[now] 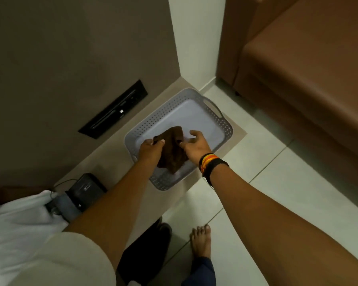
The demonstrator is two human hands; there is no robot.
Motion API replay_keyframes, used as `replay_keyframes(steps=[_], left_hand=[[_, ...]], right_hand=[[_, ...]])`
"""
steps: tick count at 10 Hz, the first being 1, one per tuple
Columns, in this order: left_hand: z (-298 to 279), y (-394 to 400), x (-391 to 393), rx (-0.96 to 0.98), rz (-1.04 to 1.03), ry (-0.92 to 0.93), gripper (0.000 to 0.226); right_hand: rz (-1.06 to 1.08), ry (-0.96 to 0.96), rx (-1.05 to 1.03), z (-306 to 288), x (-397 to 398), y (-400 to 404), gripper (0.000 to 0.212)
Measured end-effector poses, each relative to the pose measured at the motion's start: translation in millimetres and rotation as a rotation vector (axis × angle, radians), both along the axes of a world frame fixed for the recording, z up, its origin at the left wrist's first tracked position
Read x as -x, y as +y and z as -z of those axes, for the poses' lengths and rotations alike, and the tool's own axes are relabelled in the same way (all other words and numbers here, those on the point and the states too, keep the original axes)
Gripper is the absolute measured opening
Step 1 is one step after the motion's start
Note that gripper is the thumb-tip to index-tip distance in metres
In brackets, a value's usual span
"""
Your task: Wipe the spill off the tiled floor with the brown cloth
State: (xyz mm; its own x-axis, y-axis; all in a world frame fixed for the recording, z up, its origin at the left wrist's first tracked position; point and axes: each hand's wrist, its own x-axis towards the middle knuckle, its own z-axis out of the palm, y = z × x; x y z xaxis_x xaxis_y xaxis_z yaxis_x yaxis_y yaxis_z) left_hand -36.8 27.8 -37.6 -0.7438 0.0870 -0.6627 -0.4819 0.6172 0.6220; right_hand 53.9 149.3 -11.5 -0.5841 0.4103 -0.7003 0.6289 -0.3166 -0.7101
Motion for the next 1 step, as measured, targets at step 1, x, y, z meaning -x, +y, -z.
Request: replay_keyframes(steps=[1], left_hand=[[-6.4, 4.8, -16.0, -0.024, 0.017, 0.185, 0.065]], right_hand=[[0.063, -0.023, -0.085, -12.8, -38.4, -10.2, 0.057]])
